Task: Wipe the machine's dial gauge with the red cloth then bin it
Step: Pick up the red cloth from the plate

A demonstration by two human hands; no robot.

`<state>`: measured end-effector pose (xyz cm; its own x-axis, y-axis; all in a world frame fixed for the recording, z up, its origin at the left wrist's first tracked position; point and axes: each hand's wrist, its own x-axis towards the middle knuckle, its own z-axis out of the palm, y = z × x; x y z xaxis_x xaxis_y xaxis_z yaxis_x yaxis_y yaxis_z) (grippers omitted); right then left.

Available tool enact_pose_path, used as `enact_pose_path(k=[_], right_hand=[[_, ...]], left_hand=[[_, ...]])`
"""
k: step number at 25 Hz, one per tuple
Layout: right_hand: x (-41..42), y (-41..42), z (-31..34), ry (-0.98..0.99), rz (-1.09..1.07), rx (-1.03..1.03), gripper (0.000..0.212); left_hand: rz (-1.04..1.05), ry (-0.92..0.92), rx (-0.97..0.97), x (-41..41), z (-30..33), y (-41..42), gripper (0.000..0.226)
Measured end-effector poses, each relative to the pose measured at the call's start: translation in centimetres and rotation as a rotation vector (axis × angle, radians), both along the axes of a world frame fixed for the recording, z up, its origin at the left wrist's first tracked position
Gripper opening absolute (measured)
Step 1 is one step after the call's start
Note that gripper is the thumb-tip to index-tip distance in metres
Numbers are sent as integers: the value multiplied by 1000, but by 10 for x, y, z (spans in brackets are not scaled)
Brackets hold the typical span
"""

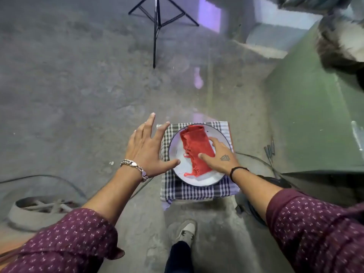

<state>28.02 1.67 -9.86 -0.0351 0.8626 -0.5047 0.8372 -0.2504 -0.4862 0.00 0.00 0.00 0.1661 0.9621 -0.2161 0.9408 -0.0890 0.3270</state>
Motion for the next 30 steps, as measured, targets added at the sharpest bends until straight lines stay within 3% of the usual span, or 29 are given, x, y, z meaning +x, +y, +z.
enact_pose_path(k=[7,11,13,16,18,20,25,30], right_hand=[[-29,24,-61,-106,-251,-39,73],[-31,31,-60,139,-408,-62,25],[-27,31,-44,264,-425,-39,21],[-18,36,-9,479,-442,-22,32],[-10,41,18,584,-480,10,27],[-2,45,50,661,-508,38,24],[27,51,143,830,-556,127,40],[73,52,250,962,-622,250,26]], left_hand=[[32,-37,-25,5,-55,10,120],[6,-52,-12,13,-54,18,116],[-10,-42,1,16,-47,23,114],[-33,-35,39,22,-24,36,115],[-54,-42,63,28,-3,46,116],[-74,-47,97,34,20,57,117],[-133,-66,222,57,92,75,116],[-225,-87,338,98,187,87,113]])
